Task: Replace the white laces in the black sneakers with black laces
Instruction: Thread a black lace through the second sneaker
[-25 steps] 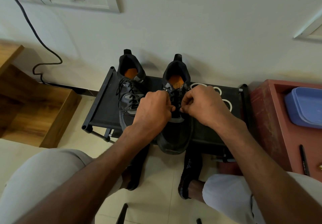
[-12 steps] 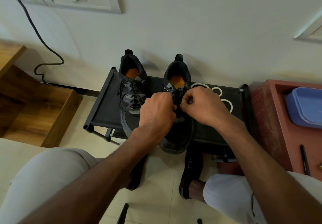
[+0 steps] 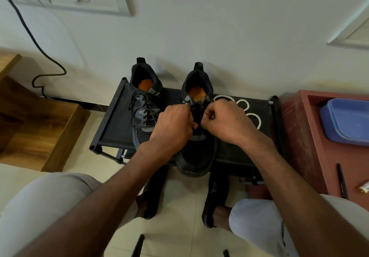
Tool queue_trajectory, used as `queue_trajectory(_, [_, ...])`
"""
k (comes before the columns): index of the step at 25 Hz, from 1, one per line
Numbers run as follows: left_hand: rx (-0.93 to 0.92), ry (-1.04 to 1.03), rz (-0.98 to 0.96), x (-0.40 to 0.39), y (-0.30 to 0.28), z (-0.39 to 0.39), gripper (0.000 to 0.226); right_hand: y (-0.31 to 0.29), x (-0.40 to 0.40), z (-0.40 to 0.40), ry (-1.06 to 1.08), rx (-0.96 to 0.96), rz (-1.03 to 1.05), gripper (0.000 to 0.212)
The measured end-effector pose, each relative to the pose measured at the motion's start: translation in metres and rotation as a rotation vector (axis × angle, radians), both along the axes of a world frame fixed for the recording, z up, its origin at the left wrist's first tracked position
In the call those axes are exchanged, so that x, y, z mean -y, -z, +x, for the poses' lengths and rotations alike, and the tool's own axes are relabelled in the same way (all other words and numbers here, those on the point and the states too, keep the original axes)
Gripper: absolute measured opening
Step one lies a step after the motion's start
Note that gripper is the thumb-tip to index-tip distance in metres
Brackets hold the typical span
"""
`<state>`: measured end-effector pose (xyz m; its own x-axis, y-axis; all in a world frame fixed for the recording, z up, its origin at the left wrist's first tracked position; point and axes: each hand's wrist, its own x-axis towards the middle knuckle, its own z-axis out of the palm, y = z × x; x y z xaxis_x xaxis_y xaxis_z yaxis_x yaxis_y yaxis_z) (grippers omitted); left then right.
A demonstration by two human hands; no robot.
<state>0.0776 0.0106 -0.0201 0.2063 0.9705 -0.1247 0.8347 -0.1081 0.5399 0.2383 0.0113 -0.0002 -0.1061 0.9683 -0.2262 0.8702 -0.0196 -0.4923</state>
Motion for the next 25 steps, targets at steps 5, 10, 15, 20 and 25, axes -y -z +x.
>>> queue_trajectory(5, [0.017, -0.038, -0.005, 0.0, 0.0, 0.0, 0.016, -0.001, 0.003, -0.005, -0.01, 0.019, -0.023, 0.022])
queue_trajectory(10, [0.071, -0.052, -0.031, -0.001, 0.002, -0.005, 0.016, 0.0, 0.001, -0.002, -0.028, 0.008, -0.005, 0.017])
queue_trajectory(15, [0.152, -0.084, -0.077, -0.004, 0.003, -0.006, 0.01, 0.002, -0.005, 0.007, 0.035, -0.09, -0.086, 0.015])
queue_trajectory(20, [0.182, -0.115, -0.051, -0.008, 0.002, -0.01, 0.018, 0.007, -0.003, 0.006, 0.072, -0.109, 0.018, 0.012])
queue_trajectory(25, [0.111, -0.106, 0.037, -0.001, 0.0, -0.005, 0.01, 0.008, -0.002, 0.001, 0.036, 0.005, 0.151, 0.006])
